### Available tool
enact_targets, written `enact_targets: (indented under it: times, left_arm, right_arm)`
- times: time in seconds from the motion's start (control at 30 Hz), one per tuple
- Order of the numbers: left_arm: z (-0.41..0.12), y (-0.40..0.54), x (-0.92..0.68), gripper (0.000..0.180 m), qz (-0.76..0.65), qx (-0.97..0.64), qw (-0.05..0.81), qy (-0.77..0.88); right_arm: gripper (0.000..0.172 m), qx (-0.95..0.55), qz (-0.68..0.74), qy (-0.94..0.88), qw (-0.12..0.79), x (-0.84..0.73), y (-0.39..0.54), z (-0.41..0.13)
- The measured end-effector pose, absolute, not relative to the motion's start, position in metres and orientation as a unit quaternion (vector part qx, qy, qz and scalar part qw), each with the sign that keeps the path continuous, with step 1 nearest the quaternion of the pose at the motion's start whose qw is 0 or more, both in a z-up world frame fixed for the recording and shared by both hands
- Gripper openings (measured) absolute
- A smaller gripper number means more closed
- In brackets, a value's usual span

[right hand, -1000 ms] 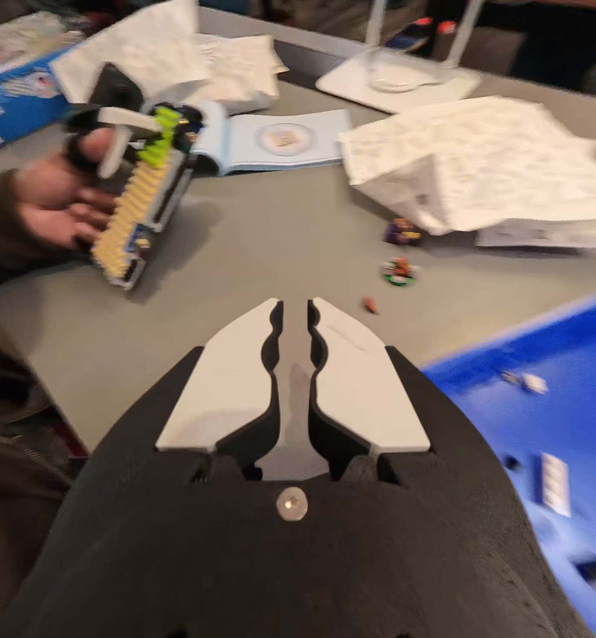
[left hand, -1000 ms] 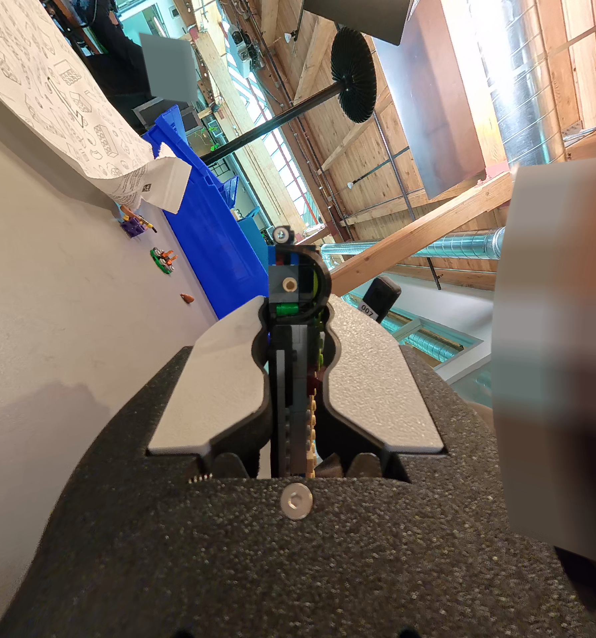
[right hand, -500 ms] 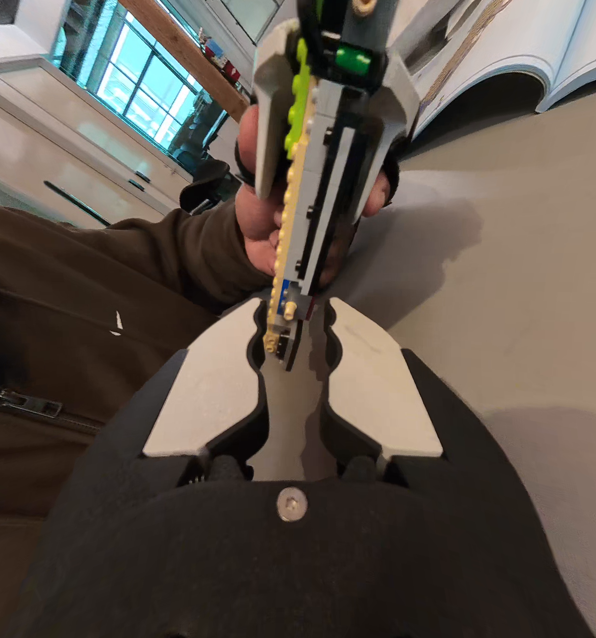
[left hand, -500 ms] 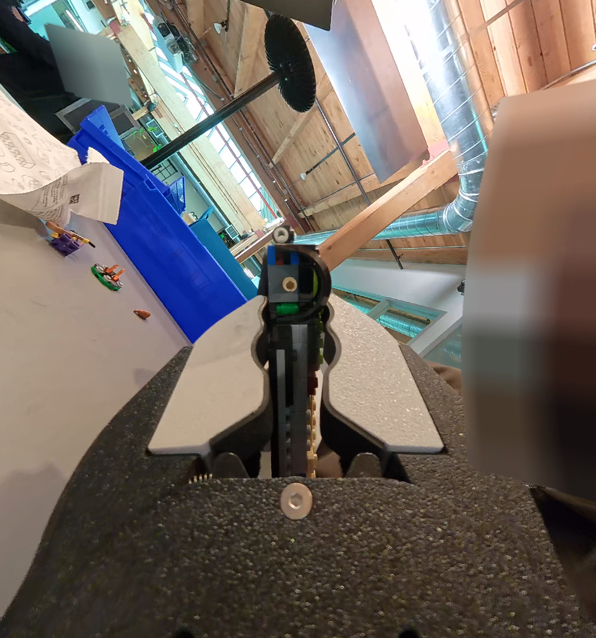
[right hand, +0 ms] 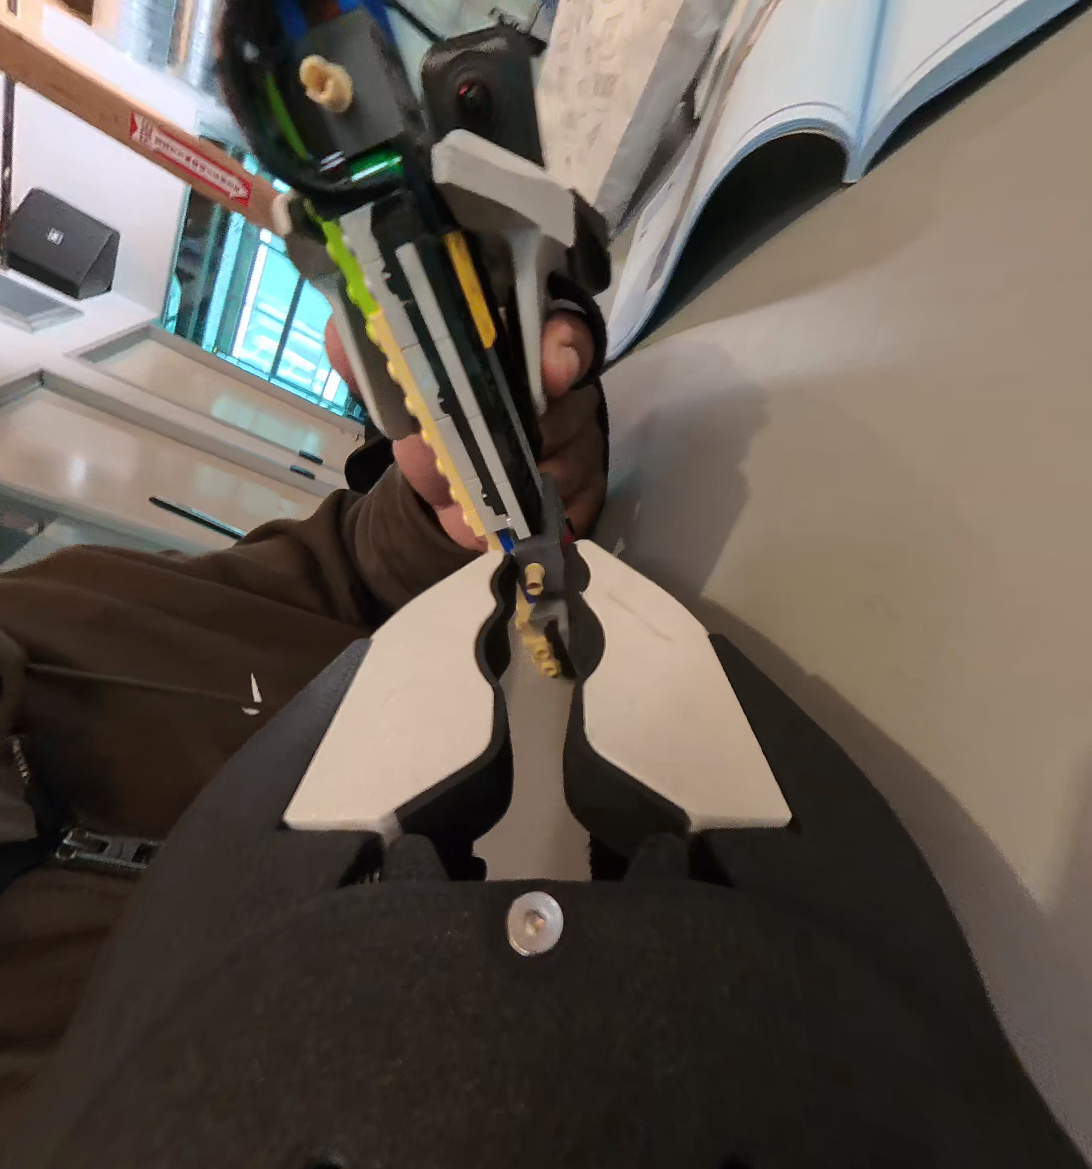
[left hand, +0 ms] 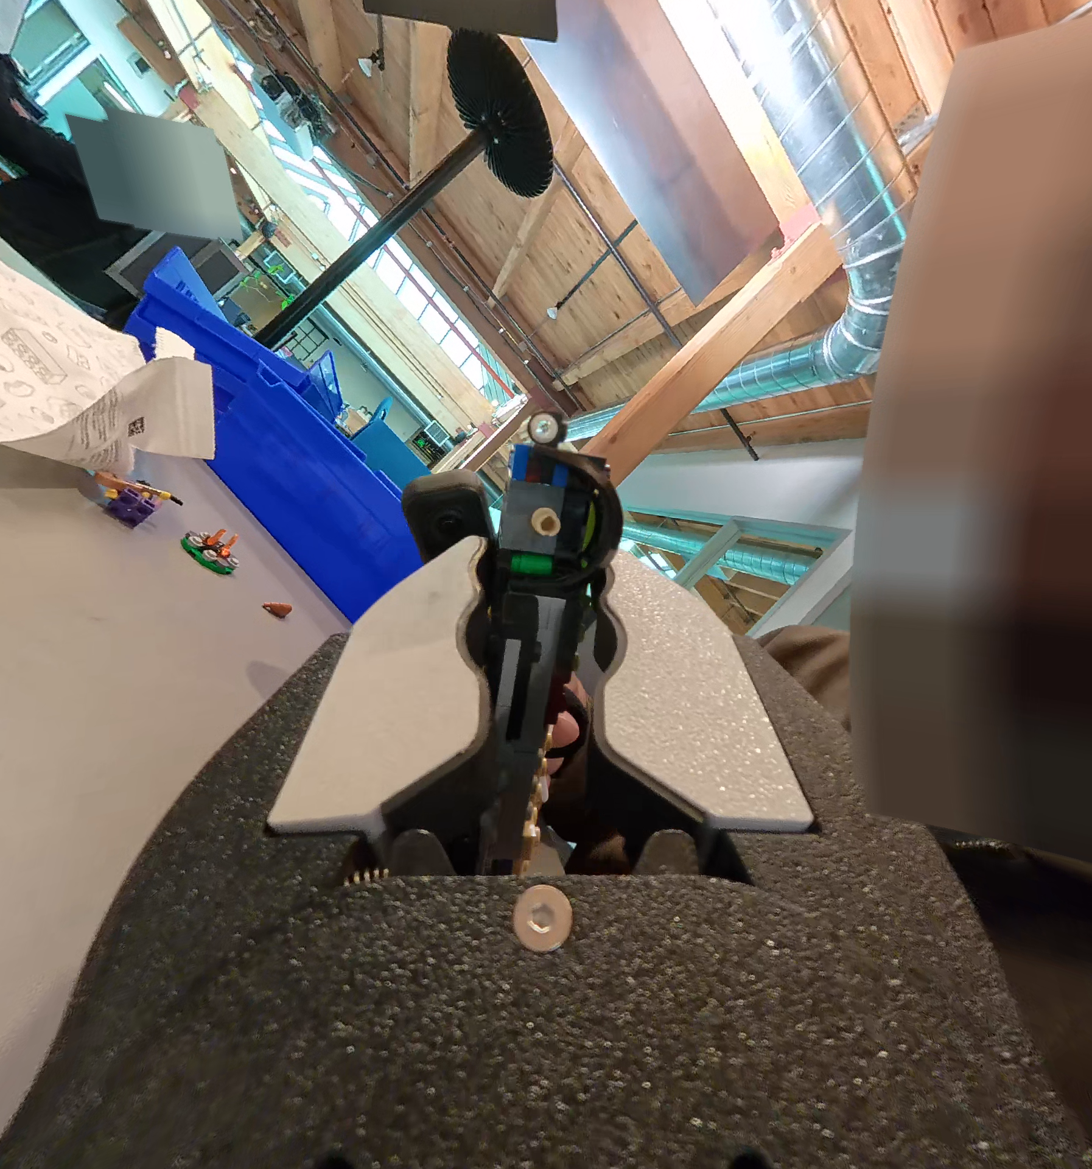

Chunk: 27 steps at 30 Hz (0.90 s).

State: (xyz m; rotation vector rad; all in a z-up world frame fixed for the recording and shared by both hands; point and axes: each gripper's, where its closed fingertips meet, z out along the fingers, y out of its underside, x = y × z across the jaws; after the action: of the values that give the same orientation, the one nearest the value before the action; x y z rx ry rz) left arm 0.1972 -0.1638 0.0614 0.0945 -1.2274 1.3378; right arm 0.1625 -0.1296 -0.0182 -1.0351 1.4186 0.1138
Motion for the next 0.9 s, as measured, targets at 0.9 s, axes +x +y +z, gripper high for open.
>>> enact_targets:
  times: [0.9]
  left_arm:
    - [0.068,-0.162,0.205,0.027,0.566,0.068,0.664,-0.484]
  right_arm:
    - [0.015,-0.503,0.005,0.626,0.595,0.164,-0.135,-0.030]
